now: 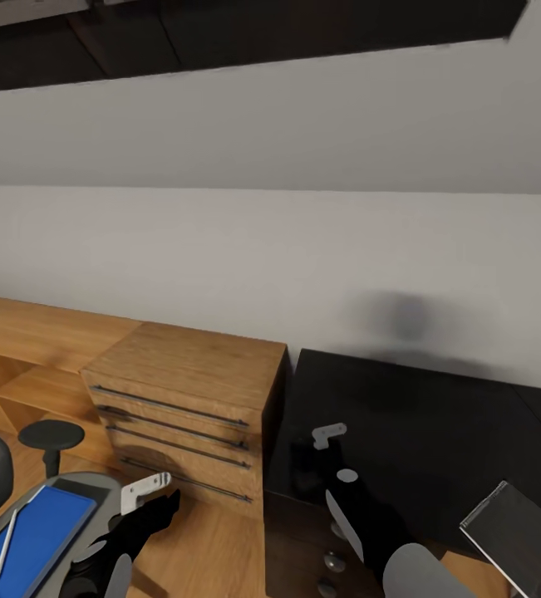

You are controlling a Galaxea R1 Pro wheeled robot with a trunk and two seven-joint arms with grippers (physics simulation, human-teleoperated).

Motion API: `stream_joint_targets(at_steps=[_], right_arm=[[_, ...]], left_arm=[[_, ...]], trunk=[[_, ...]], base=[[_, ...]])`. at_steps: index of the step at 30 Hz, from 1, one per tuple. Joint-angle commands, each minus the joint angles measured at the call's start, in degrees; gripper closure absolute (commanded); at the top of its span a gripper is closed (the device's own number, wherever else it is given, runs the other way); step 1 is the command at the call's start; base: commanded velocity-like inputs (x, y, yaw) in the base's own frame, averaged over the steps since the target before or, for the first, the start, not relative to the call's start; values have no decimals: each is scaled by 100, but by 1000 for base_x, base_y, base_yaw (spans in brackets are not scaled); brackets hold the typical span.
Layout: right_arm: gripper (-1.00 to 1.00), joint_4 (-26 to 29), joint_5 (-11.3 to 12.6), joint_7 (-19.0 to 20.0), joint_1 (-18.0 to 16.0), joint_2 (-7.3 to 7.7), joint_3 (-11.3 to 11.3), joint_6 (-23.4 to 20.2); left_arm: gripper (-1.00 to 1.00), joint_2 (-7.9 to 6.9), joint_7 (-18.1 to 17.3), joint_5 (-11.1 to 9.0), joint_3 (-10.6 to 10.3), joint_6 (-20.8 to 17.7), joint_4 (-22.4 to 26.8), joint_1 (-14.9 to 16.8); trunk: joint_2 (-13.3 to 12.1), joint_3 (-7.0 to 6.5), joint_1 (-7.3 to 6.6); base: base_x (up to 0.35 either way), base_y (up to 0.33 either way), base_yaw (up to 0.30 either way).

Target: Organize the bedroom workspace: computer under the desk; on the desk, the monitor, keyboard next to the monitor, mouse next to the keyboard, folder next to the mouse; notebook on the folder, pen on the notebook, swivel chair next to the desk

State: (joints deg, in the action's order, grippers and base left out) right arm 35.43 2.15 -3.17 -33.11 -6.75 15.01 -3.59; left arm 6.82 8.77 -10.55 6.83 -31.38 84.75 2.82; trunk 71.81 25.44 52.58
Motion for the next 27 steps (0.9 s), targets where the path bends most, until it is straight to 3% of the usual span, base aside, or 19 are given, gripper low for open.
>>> stream_joint_targets(at_steps=[1,2,4,6,7,9,10,12,19,20,23,24,25,27], right_arm=[[100,10,23,-34,-3,4,27,-34],[100,78,23,-41,-1,7,29,-33],[100,908,36,-108,207,111,-13,-338],[100,2016,174,-196,517,226,-256,-865],[100,2232,242,-222,583,240,-357,-987],[100,2927,583,-422,802,270,-852,-1437],[100,3302,857,-664,897,279,-1205,-1691],[100,3832,1211,-1106,1008,291,-1533,-1915],[100,4431,1344,-1318,1192,294,-1648,-2017],[100,4690,1353,-1339,1297,281,-1656,-2026],[100,4853,1358,-1355,1379,254,-1658,-2035],[100,4891,1363,-1388,1409,234,-1659,-2034],[100,4918,1371,-1529,1444,210,-1659,-2029],[100,4910,1382,-1590,1450,205,-1660,-2025]], left_arm=[[-100,3,40,-61,3,-26,8,3],[-100,3,41,-61,3,-26,16,3],[-100,3,132,-61,3,-26,36,3],[-100,3,226,-61,3,-26,46,1],[-100,3,240,-63,3,-26,47,2],[-100,3,271,-67,3,-31,38,1],[-100,3,287,-69,1,-36,14,0],[-100,3,304,-64,-46,-46,-119,1],[-100,3,457,-59,-430,-79,-450,2],[-100,0,682,-58,-470,-70,-822,3],[-100,-8,829,-55,-497,-50,-1553,4],[-100,-10,869,-45,-550,-32,-2059,3],[-100,-37,898,16,-825,257,-3015,4],[-100,-52,898,30,-906,717,-3448,3]], trunk=[[-38,-12,-23],[-78,-30,-45],[-158,-66,-88],[-238,-102,-132],[-278,-120,-154],[-359,-156,-198],[-399,-174,-220],[-479,-210,-264],[-760,-335,-418],[-800,-353,-440],[-920,-407,-506],[-920,-407,-506],[-920,-407,-506],[-920,-407,-506]], base=[[0,0,0],[-22,0,0],[-140,0,0],[-245,0,0],[-280,0,0],[-307,0,0],[-326,0,0],[-333,0,0],[-302,0,0],[-73,0,0],[-33,0,0],[-12,0,0],[-3,0,-8],[-2,0,-50]])
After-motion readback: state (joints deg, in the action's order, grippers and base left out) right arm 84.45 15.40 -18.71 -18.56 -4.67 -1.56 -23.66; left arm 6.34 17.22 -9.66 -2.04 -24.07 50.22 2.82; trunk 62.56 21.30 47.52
